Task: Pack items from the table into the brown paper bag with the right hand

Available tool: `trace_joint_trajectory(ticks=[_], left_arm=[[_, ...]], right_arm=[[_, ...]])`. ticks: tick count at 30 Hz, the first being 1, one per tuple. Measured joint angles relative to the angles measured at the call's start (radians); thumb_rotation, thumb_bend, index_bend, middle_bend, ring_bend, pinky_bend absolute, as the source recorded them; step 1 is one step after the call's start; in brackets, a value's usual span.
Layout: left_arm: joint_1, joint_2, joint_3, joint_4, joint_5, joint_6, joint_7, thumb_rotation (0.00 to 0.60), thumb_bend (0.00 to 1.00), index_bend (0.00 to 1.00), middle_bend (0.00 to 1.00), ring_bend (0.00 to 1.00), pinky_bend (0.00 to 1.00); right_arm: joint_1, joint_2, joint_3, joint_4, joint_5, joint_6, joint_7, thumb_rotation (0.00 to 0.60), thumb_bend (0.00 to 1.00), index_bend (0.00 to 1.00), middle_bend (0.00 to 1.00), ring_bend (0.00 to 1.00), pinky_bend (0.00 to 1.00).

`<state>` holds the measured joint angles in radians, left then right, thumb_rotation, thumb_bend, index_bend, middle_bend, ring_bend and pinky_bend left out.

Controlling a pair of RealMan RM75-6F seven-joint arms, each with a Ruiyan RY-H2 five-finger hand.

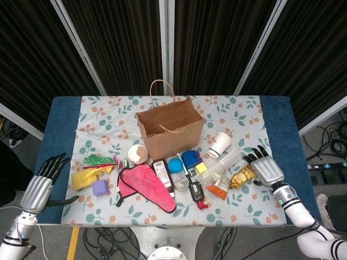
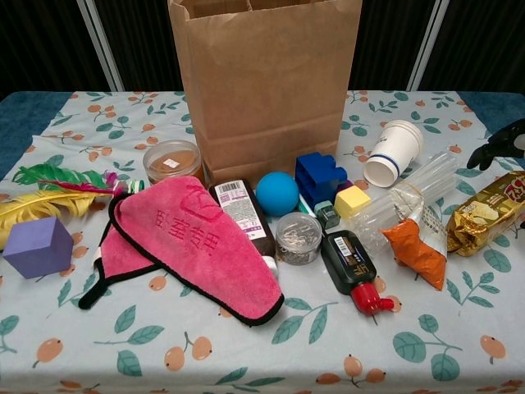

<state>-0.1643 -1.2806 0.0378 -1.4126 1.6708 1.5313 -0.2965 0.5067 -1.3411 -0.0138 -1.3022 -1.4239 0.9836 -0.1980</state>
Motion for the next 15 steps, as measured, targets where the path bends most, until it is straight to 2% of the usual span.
trace_joint_trajectory(ticks=[8, 11, 15], left_arm=[[-0.005, -0.007, -0.004, -0.002, -0.005, -0.007, -0.005, 0.438, 0.00, 0.06, 0.07, 0.03, 0.07], [-0.006, -0.008, -0.005, -0.001, -0.006, -0.008, -0.004, 0.443, 0.00, 0.06, 0.07, 0.03, 0.07], [-0.005, -0.011, -0.003, 0.003, -0.004, -0.008, -0.001, 0.441, 0.00, 0.06, 0.07, 0.03, 0.07]], right_arm=[[0.012, -0.038, -0.011, 0.039, 0.002, -0.043, -0.042, 0.600, 0.00, 0.30, 0.31, 0.12, 0.03], [0.009, -0.040, -0.013, 0.041, -0.008, -0.029, -0.044, 0.600, 0.01, 0.37, 0.33, 0.18, 0.06], [0.000, -0.042, -0.015, 0.043, -0.018, -0.008, -0.055, 0.600, 0.09, 0.50, 0.41, 0.27, 0.14]])
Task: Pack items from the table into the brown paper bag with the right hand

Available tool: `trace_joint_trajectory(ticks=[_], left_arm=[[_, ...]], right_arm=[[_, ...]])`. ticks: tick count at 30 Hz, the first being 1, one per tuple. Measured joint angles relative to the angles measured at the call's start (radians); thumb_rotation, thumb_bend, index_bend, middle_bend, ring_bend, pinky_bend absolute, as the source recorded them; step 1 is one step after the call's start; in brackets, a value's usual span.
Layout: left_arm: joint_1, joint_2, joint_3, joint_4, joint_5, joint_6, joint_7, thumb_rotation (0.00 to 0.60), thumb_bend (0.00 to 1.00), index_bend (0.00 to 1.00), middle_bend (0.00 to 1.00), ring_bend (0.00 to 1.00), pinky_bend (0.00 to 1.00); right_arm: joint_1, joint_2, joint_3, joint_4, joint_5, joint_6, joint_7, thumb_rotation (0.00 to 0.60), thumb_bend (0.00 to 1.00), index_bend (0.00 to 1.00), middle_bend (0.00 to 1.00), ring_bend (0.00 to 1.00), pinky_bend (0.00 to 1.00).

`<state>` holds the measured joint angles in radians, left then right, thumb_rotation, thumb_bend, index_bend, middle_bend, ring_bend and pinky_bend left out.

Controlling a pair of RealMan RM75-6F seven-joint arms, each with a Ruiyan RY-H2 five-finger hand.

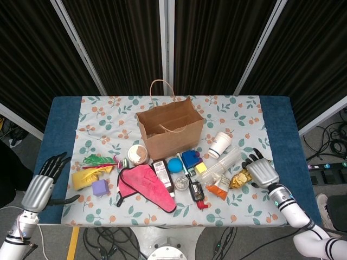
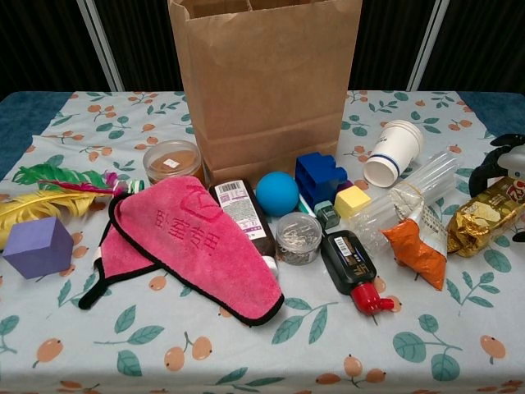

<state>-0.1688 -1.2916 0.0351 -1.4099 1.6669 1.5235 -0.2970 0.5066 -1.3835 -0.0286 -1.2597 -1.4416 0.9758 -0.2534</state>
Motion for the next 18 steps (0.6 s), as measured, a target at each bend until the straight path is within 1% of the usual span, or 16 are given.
trace_joint_trajectory(ticks=[3, 5, 10, 13, 15, 18], left_arm=[[0.004, -0.006, 0.003, 0.006, 0.003, 0.005, 0.003, 0.441, 0.00, 0.06, 0.07, 0.03, 0.07], [0.006, -0.009, 0.005, 0.008, 0.006, 0.008, 0.005, 0.443, 0.00, 0.06, 0.07, 0.03, 0.07], [0.008, -0.004, 0.005, -0.004, 0.014, 0.022, 0.010, 0.442, 0.00, 0.06, 0.07, 0.03, 0.07], [0.009, 0.004, 0.004, -0.019, 0.020, 0.030, 0.013, 0.442, 0.00, 0.06, 0.07, 0.03, 0.07], [0.010, 0.010, 0.005, -0.030, 0.024, 0.033, 0.015, 0.441, 0.00, 0.06, 0.07, 0.03, 0.07], [0.010, 0.012, 0.006, -0.035, 0.028, 0.035, 0.012, 0.441, 0.00, 0.06, 0.07, 0.03, 0.07]], right_arm=[[-0.005, -0.002, -0.003, 0.000, -0.006, 0.010, -0.017, 0.600, 0.17, 0.57, 0.46, 0.33, 0.19], [-0.010, -0.003, -0.006, -0.001, -0.016, 0.023, -0.030, 0.600, 0.21, 0.61, 0.49, 0.35, 0.23], [-0.024, 0.006, -0.003, -0.028, -0.045, 0.089, -0.027, 0.600, 0.25, 0.63, 0.51, 0.38, 0.26], [-0.033, 0.037, 0.008, -0.087, -0.070, 0.152, -0.014, 0.600, 0.25, 0.63, 0.51, 0.38, 0.26], [-0.038, 0.073, 0.024, -0.151, -0.087, 0.200, -0.004, 0.600, 0.25, 0.63, 0.51, 0.38, 0.26], [-0.041, 0.143, 0.066, -0.272, -0.097, 0.259, 0.011, 0.600, 0.25, 0.63, 0.51, 0.38, 0.26]])
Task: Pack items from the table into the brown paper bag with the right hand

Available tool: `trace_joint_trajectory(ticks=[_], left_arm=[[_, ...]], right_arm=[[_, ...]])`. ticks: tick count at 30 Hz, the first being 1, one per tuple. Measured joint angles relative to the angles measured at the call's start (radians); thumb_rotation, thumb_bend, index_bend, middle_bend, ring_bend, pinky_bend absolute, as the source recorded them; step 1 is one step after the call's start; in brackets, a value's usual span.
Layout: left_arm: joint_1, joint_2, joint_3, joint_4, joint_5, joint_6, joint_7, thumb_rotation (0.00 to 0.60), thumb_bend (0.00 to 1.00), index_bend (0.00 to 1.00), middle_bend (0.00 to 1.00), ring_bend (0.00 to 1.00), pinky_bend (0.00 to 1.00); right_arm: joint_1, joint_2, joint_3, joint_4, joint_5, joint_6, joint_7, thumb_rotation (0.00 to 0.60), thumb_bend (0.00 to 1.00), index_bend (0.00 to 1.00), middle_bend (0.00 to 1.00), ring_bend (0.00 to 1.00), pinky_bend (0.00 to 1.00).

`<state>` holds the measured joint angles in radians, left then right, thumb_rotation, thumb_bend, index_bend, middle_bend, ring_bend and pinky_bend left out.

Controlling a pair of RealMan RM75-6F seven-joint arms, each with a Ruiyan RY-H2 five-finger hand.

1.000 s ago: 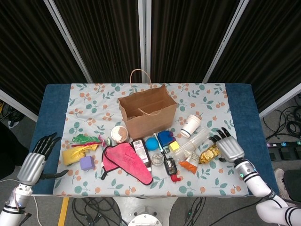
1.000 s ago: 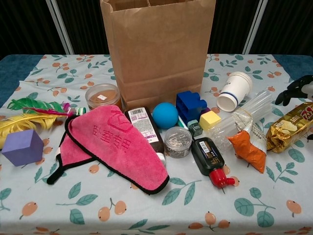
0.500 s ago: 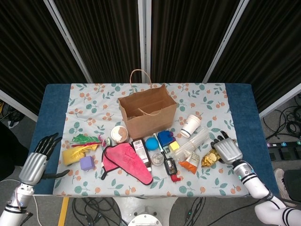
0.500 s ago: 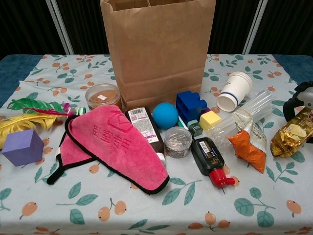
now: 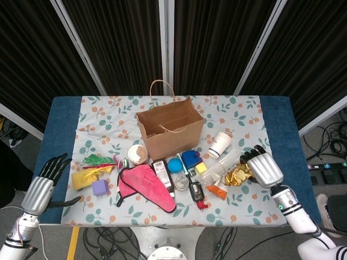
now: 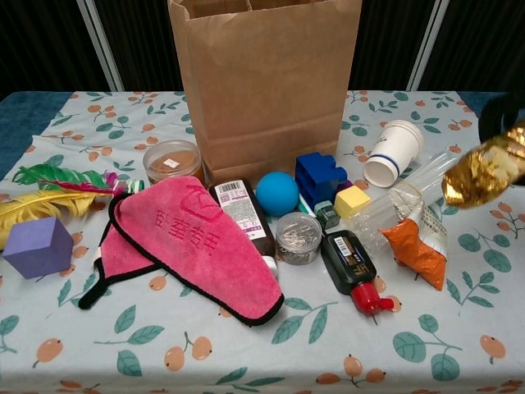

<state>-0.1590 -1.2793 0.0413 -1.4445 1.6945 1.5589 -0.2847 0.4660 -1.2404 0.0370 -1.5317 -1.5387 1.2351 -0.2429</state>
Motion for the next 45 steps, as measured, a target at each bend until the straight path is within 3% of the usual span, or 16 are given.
trace_joint_trajectory(ticks=[4, 7, 10, 13, 17, 20, 24, 29, 35, 39, 42, 45], left_arm=[[0.000, -0.001, -0.001, 0.000, -0.002, 0.001, -0.009, 0.441, 0.00, 0.06, 0.07, 0.03, 0.07], [0.001, 0.003, -0.002, 0.003, -0.004, 0.002, -0.014, 0.440, 0.00, 0.06, 0.07, 0.03, 0.07], [0.002, 0.008, -0.003, 0.004, -0.007, 0.004, -0.018, 0.441, 0.00, 0.06, 0.07, 0.03, 0.07], [0.005, 0.013, -0.005, 0.006, -0.012, 0.006, -0.021, 0.442, 0.00, 0.06, 0.07, 0.03, 0.07], [0.006, 0.014, -0.007, 0.011, -0.021, 0.002, -0.025, 0.442, 0.00, 0.06, 0.07, 0.03, 0.07], [0.005, 0.013, -0.010, 0.019, -0.024, 0.000, -0.024, 0.443, 0.00, 0.06, 0.07, 0.03, 0.07], [0.002, 0.013, -0.017, 0.040, -0.032, -0.004, -0.026, 0.442, 0.00, 0.06, 0.07, 0.03, 0.07], [-0.004, 0.013, -0.028, 0.060, -0.047, -0.013, -0.051, 0.442, 0.00, 0.06, 0.07, 0.03, 0.07], [-0.012, 0.006, -0.031, 0.067, -0.048, -0.023, -0.063, 0.445, 0.00, 0.06, 0.07, 0.03, 0.07], [-0.012, 0.004, -0.029, 0.067, -0.047, -0.024, -0.063, 0.439, 0.00, 0.06, 0.07, 0.03, 0.07], [-0.012, 0.005, -0.029, 0.063, -0.047, -0.023, -0.062, 0.444, 0.00, 0.06, 0.07, 0.03, 0.07], [-0.012, 0.007, -0.029, 0.058, -0.044, -0.022, -0.057, 0.443, 0.00, 0.06, 0.07, 0.03, 0.07]], right_arm=[[0.015, 0.092, 0.103, -0.194, 0.035, 0.043, 0.037, 0.600, 0.25, 0.63, 0.51, 0.38, 0.27], [0.050, 0.135, 0.223, -0.320, 0.124, 0.050, 0.060, 0.600, 0.25, 0.63, 0.51, 0.38, 0.27], [0.110, 0.139, 0.341, -0.375, 0.258, 0.038, 0.073, 0.600, 0.25, 0.63, 0.51, 0.38, 0.27], [0.195, 0.104, 0.422, -0.388, 0.417, 0.019, 0.083, 0.600, 0.25, 0.63, 0.51, 0.38, 0.27], [0.347, -0.024, 0.518, -0.362, 0.618, -0.027, 0.138, 0.600, 0.25, 0.64, 0.50, 0.38, 0.27], [0.415, -0.124, 0.565, -0.321, 0.694, -0.073, 0.234, 0.600, 0.23, 0.64, 0.50, 0.38, 0.27], [0.484, -0.252, 0.599, -0.231, 0.733, -0.116, 0.353, 0.600, 0.22, 0.64, 0.50, 0.38, 0.27], [0.541, -0.371, 0.603, -0.100, 0.743, -0.126, 0.402, 0.600, 0.22, 0.63, 0.49, 0.38, 0.27], [0.536, -0.398, 0.582, -0.049, 0.753, -0.146, 0.425, 0.600, 0.21, 0.62, 0.48, 0.37, 0.27], [0.518, -0.389, 0.576, -0.046, 0.758, -0.168, 0.441, 0.600, 0.14, 0.57, 0.45, 0.34, 0.24], [0.508, -0.378, 0.571, -0.049, 0.755, -0.190, 0.453, 0.600, 0.02, 0.44, 0.38, 0.24, 0.16], [0.500, -0.362, 0.566, -0.055, 0.746, -0.227, 0.470, 0.600, 0.00, 0.19, 0.26, 0.07, 0.03]])
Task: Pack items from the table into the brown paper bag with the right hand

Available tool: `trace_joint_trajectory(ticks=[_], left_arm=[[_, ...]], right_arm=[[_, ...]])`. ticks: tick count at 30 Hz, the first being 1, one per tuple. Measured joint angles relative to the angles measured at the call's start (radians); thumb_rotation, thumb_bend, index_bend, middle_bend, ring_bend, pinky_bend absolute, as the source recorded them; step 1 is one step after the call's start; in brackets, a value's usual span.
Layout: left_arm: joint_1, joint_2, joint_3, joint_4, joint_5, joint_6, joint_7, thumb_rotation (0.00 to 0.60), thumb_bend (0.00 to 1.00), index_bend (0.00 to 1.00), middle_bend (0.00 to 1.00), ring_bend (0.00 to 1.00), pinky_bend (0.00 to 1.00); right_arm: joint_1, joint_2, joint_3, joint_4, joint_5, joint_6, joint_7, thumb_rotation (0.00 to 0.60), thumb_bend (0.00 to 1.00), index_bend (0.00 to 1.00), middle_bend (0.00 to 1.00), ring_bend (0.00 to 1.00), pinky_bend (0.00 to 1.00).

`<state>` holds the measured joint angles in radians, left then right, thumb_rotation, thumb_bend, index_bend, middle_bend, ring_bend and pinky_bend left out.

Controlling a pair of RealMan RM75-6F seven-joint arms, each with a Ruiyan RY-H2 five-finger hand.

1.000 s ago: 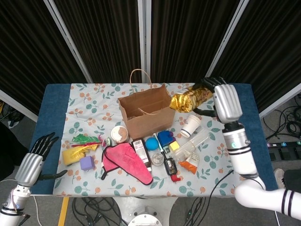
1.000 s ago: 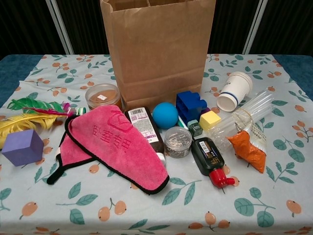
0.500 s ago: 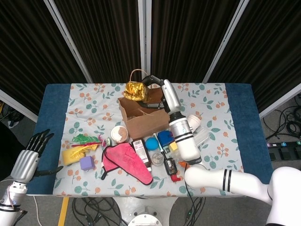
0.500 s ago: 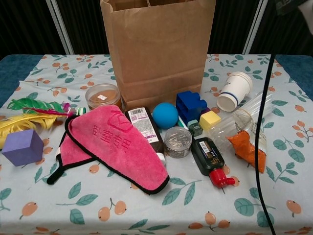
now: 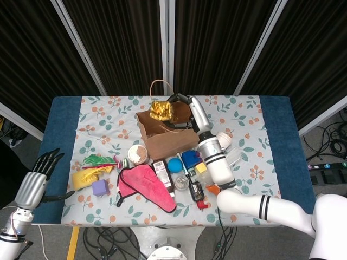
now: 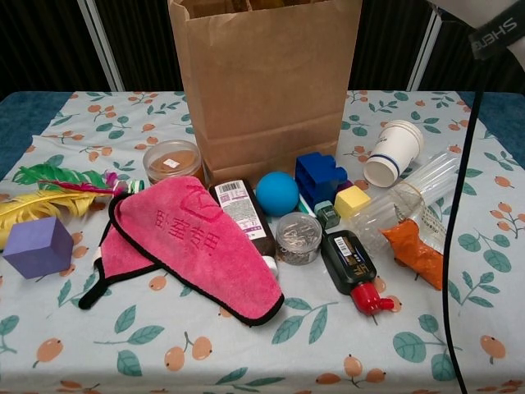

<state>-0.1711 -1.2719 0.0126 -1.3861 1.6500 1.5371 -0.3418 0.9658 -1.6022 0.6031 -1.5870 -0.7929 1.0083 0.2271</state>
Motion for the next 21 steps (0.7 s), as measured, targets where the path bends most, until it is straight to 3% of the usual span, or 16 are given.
trace_joint_trajectory(ticks=[2, 10, 16, 21], left_arm=[[0.000, 0.001, 0.000, -0.002, 0.000, 0.000, 0.001, 0.442, 0.00, 0.06, 0.07, 0.03, 0.07], [0.002, 0.004, 0.003, -0.014, 0.004, 0.004, 0.008, 0.441, 0.00, 0.06, 0.07, 0.03, 0.07], [-0.001, 0.003, 0.007, -0.021, 0.011, 0.001, 0.013, 0.443, 0.00, 0.06, 0.07, 0.03, 0.07], [-0.001, -0.004, 0.010, -0.023, 0.015, 0.000, 0.014, 0.442, 0.00, 0.06, 0.07, 0.03, 0.07]], right_arm=[[-0.006, 0.015, -0.002, -0.005, -0.009, -0.033, 0.019, 0.600, 0.00, 0.11, 0.21, 0.02, 0.00], [-0.037, 0.057, 0.002, -0.042, -0.049, -0.038, 0.055, 0.600, 0.00, 0.10, 0.21, 0.02, 0.00], [-0.086, 0.109, 0.016, -0.117, -0.128, 0.052, 0.054, 0.600, 0.00, 0.12, 0.25, 0.05, 0.01], [-0.168, 0.198, 0.014, -0.189, -0.281, 0.179, 0.024, 0.600, 0.00, 0.18, 0.29, 0.09, 0.04]])
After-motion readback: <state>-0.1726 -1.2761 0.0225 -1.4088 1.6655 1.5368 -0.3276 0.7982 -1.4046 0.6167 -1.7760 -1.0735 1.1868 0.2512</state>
